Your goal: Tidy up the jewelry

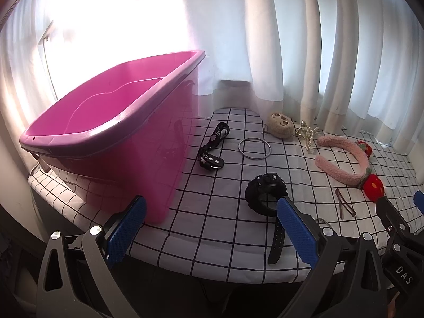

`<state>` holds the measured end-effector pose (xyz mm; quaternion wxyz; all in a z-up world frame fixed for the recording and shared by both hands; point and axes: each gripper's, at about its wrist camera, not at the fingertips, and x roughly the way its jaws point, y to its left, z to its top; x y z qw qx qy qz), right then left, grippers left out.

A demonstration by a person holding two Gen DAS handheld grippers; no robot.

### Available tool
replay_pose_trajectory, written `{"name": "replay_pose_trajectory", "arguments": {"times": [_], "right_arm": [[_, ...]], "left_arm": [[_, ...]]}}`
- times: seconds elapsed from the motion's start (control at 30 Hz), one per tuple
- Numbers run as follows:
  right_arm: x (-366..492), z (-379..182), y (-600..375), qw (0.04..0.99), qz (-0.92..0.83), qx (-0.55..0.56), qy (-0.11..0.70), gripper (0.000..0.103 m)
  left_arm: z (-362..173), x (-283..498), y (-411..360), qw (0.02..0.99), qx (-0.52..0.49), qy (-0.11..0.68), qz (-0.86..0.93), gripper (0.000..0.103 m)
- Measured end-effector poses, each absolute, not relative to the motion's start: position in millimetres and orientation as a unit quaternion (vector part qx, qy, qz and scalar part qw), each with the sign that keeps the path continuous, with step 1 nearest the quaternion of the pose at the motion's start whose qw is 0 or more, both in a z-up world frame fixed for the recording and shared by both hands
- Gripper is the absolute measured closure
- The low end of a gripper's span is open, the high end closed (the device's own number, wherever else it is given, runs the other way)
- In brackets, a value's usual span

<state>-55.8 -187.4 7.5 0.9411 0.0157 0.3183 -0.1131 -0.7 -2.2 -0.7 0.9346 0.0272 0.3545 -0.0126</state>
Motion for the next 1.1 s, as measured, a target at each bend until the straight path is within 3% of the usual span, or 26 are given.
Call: {"name": "replay_pose_trajectory", "arguments": {"times": [1.1], "right_arm": [[-60.4,10.7,-192.5,0.942,-0.115,0.021,0.315,0.009]], "left_arm": [[-1.3,-2.8,-8.0,0.935,0.030,0.352,-0.014,0.006]]}}
